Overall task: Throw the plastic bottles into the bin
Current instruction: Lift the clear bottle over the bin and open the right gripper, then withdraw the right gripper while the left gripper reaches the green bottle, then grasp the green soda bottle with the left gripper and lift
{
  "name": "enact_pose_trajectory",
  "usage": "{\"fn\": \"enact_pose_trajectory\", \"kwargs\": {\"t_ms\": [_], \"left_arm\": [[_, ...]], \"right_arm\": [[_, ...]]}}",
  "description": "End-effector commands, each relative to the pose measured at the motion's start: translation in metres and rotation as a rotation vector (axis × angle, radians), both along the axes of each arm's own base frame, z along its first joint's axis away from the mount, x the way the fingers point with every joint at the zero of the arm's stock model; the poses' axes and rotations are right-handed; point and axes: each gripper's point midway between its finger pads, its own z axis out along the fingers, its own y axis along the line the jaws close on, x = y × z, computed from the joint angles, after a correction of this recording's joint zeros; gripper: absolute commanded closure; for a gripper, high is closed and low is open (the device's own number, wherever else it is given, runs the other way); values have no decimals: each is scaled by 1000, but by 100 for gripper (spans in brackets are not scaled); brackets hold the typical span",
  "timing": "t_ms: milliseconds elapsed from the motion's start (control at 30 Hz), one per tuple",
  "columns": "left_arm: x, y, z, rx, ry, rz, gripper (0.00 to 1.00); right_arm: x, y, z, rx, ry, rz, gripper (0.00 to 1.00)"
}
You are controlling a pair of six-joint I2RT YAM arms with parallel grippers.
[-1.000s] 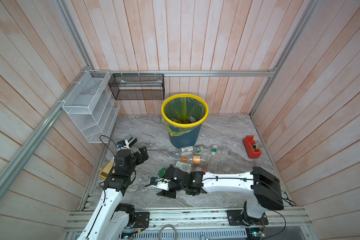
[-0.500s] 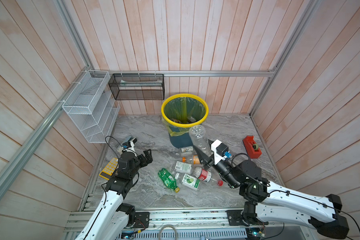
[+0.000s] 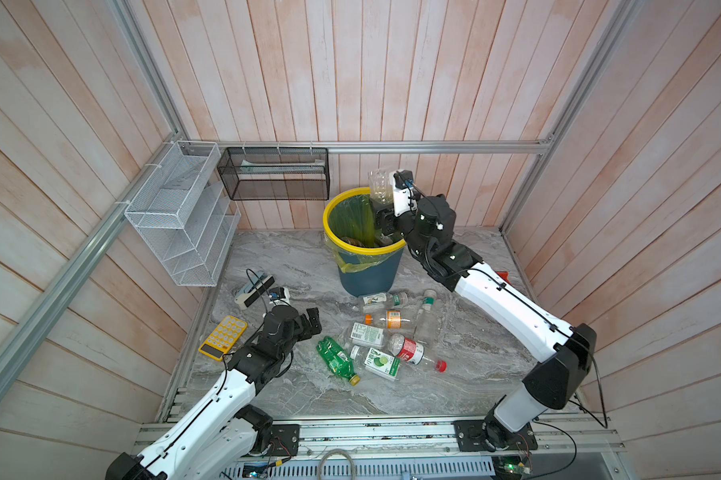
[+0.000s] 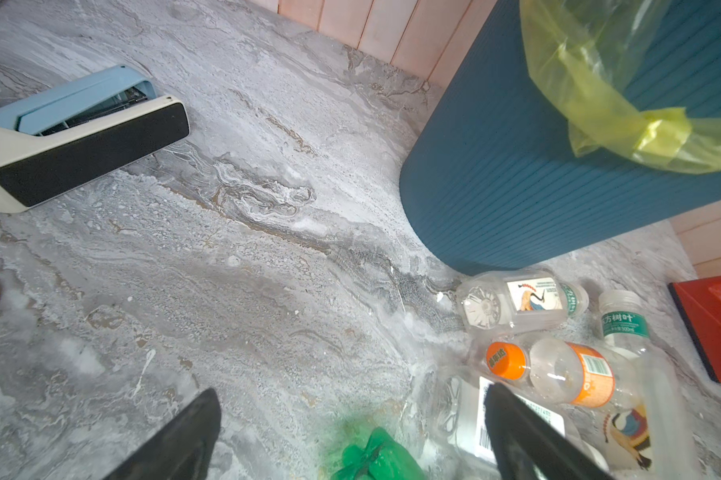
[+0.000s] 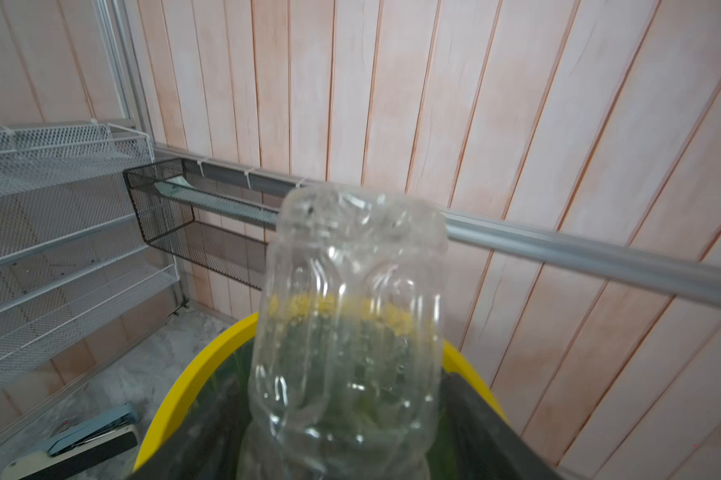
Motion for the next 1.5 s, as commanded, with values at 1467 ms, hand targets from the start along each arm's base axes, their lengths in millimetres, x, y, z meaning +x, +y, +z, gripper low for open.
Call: {"fn": "enact_pose_trajectory", "kwargs": {"t_ms": [1467], "left_arm": [[-70,-84,-127,-119,422,-72,3]], "right_arm": [[-137,-237,-216,268,367,-440,4]]}}
